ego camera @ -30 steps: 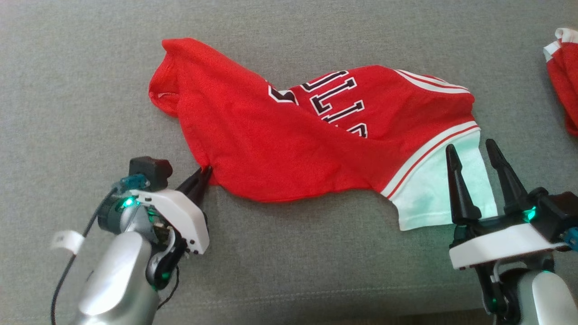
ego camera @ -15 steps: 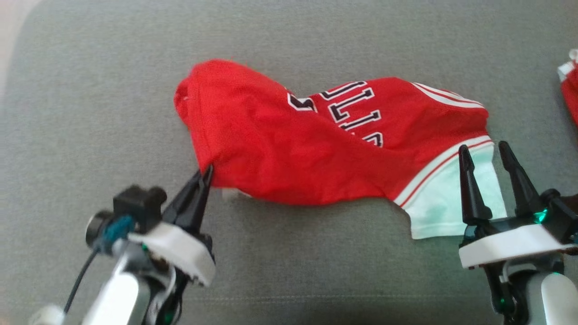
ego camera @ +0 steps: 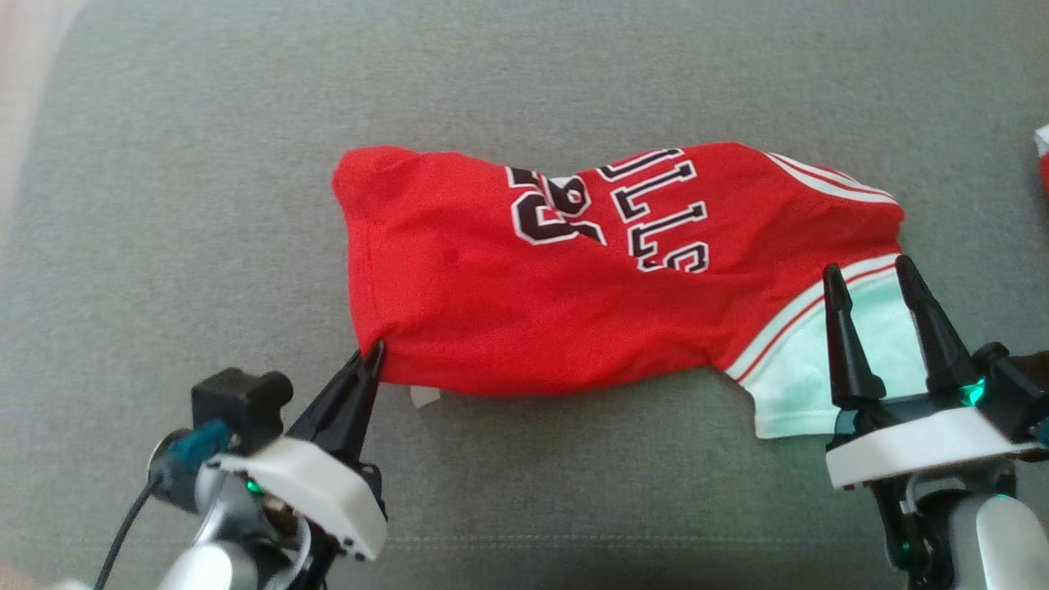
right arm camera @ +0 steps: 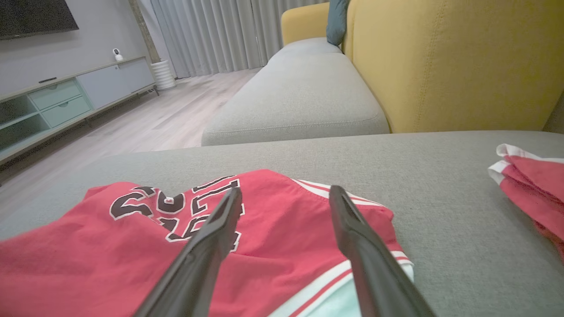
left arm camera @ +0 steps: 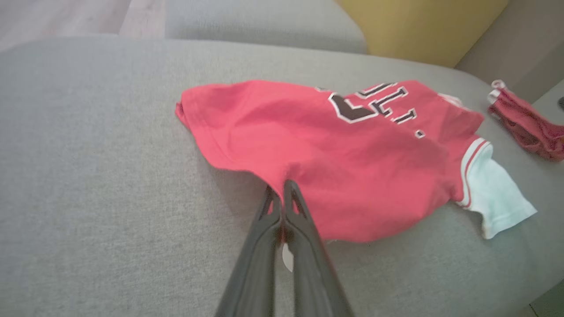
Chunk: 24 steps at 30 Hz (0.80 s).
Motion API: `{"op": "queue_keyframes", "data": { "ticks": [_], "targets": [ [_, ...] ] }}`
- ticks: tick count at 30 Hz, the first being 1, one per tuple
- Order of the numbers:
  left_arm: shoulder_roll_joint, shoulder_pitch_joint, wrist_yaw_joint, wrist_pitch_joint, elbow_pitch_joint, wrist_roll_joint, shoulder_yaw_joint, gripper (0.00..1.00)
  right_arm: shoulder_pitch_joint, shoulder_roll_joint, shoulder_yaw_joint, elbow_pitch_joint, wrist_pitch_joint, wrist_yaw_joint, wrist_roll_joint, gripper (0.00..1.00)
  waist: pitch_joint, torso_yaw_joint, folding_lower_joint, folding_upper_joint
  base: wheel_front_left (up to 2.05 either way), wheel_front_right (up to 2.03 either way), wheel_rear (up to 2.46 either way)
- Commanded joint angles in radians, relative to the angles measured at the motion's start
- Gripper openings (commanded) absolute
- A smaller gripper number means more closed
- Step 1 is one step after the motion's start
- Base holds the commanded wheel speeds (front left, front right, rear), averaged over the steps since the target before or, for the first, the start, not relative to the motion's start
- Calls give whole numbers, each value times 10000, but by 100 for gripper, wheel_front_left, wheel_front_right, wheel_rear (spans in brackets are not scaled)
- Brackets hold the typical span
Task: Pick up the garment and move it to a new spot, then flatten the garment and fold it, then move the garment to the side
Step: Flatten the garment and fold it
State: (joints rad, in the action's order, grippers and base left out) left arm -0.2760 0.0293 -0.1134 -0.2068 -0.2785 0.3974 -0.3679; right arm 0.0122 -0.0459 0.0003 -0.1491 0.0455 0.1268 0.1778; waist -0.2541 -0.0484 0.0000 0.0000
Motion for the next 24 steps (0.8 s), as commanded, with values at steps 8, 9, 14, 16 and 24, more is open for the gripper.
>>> {"op": "queue_keyframes", "data": {
  "ticks": [8, 9, 14, 16, 24],
  "targets": [
    [177, -2288, 586, 397, 2507, 658, 825, 0, -420, -53, 330, -297, -26, 39, 121, 100, -535, 860, 0, 0, 0, 0, 0],
    [211, -2501, 640, 449, 2807, 704, 854, 0, -436, -53, 324, -296, -43, 39, 124, 100, -574, 923, 0, 0, 0, 0, 0],
    [363, -3296, 793, 712, 4030, 832, 956, 0, -491, -52, 324, -272, -86, 39, 140, 100, -676, 1119, 0, 0, 0, 0, 0],
    [464, -3642, 833, 902, 4578, 863, 995, 0, -510, -52, 321, -249, -99, 39, 151, 100, -694, 1173, 0, 0, 0, 0, 0],
    [894, -4269, 820, 2245, 5760, 691, 998, 100, -525, -50, 314, -240, -156, 39, 135, 100, -616, 1170, 0, 0, 0, 0, 0]
  ]
}}
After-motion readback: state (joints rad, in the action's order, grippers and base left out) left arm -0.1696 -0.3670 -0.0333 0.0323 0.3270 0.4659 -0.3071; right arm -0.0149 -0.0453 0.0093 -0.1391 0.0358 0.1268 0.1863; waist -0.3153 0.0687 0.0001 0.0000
